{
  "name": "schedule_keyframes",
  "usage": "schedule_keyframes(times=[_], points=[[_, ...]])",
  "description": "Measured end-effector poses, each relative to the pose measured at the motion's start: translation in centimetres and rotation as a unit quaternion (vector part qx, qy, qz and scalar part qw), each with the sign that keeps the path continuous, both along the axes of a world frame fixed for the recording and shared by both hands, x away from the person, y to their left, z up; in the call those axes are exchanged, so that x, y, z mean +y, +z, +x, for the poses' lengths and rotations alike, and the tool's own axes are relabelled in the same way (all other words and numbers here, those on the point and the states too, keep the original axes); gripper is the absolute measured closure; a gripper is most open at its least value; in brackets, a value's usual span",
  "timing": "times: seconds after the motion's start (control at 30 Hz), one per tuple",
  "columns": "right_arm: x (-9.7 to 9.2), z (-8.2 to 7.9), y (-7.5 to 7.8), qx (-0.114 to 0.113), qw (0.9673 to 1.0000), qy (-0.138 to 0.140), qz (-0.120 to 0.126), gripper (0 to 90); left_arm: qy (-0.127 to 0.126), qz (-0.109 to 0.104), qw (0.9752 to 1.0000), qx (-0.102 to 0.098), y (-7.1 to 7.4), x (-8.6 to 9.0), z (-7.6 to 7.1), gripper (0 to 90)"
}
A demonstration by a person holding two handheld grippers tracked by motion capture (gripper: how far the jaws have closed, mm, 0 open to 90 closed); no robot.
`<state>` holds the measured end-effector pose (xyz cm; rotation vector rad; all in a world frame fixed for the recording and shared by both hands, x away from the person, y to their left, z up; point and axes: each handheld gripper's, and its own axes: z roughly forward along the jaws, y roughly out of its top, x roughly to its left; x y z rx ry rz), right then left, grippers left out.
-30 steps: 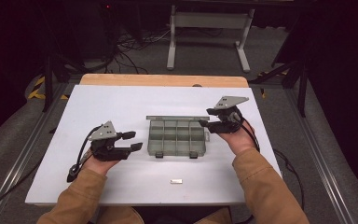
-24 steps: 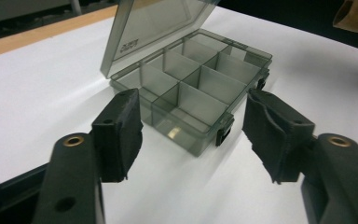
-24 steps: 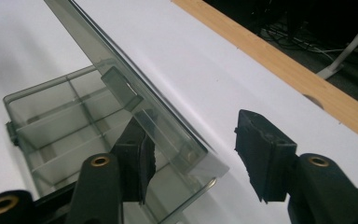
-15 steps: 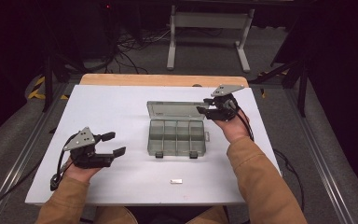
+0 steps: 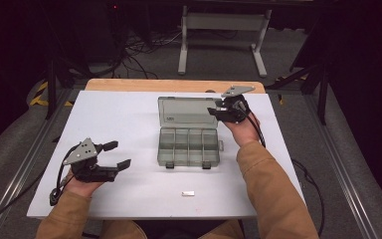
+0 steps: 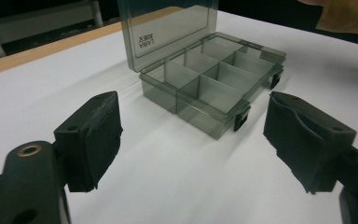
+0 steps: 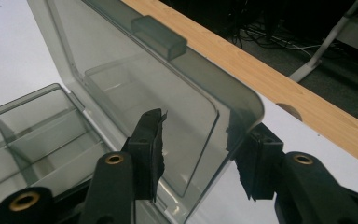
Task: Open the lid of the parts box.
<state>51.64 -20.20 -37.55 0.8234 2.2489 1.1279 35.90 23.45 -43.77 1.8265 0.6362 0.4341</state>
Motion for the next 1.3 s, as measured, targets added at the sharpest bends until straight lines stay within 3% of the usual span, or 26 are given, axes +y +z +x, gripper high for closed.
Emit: schedule_keyframes(times=[0.4,0.83,1.3], points=[[0.3,1.8,-1.6,0.005,0.9993,-0.034,0.013,51.5,0.007,-0.015,0.9999,0.001,-0.2,0.8,0.3,14.6],[0.3,3.1,-3.7,0.054,0.9954,-0.057,0.054,39.7,0.010,-0.008,0.9999,0.003,-0.4,0.6,0.4,14.5],[0.1,3.7,-5.0,0.092,0.9925,-0.067,0.045,35.6,0.008,-0.007,0.9999,0.007,-0.6,0.4,0.3,13.9]])
